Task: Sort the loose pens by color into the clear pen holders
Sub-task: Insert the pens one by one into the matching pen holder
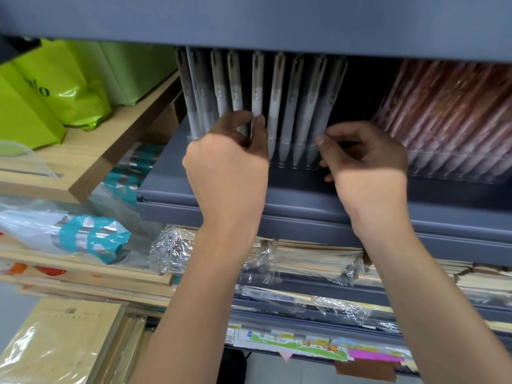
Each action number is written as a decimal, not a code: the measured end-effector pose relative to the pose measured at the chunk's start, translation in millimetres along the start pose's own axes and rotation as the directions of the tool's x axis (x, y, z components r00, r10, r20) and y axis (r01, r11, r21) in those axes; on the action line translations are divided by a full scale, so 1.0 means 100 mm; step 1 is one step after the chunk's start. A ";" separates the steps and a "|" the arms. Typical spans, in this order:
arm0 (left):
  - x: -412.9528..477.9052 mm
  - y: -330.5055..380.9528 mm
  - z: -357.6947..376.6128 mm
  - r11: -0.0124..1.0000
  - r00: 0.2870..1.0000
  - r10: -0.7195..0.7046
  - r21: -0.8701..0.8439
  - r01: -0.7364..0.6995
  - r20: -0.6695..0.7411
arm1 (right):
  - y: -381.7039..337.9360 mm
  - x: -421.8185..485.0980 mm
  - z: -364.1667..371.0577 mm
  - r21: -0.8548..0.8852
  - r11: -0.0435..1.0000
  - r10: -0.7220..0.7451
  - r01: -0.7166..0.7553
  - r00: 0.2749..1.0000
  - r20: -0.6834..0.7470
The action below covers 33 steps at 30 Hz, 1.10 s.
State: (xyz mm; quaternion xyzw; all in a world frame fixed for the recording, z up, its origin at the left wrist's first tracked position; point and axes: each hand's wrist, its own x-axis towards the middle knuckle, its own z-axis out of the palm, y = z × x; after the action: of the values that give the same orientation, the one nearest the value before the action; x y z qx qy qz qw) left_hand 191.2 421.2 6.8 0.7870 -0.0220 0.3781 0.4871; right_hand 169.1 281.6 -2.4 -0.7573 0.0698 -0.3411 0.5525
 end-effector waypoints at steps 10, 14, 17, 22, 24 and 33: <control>-0.04 0.03 -0.07 1.000 1.000 -0.007 -0.001 0.007 0.014 | 0.00 0.01 0.00 0.008 0.999 0.032 -0.032 0.999 0.008; -0.15 0.12 -0.11 0.999 0.999 0.021 -0.038 -0.023 -0.030 | -0.06 -0.04 -0.03 0.034 0.998 0.054 -0.054 0.998 -0.020; -0.31 0.24 -0.12 0.987 0.997 0.075 -0.139 -0.075 -0.006 | -0.11 -0.18 -0.16 0.042 0.998 0.039 -0.037 0.998 -0.050; -0.59 0.48 -0.01 0.961 0.971 0.126 -0.268 -0.069 0.201 | -0.02 -0.41 -0.74 0.073 0.997 0.015 0.006 0.957 -0.289; -0.65 0.59 0.09 0.957 0.942 0.101 -0.291 -0.003 0.321 | 0.05 -0.36 -1.05 0.009 0.998 -0.053 0.063 0.893 -0.447; -0.61 0.78 0.77 0.950 0.923 -0.082 -0.251 0.187 0.377 | 0.46 0.28 -2.00 0.000 1.000 0.003 -0.003 0.964 -0.267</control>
State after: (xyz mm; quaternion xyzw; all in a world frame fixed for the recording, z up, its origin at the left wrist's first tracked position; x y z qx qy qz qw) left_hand 160.9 299.9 9.3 0.7650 -0.1104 0.1851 0.6069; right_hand 84.2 92.9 0.3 -0.7044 0.1448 -0.4391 0.5385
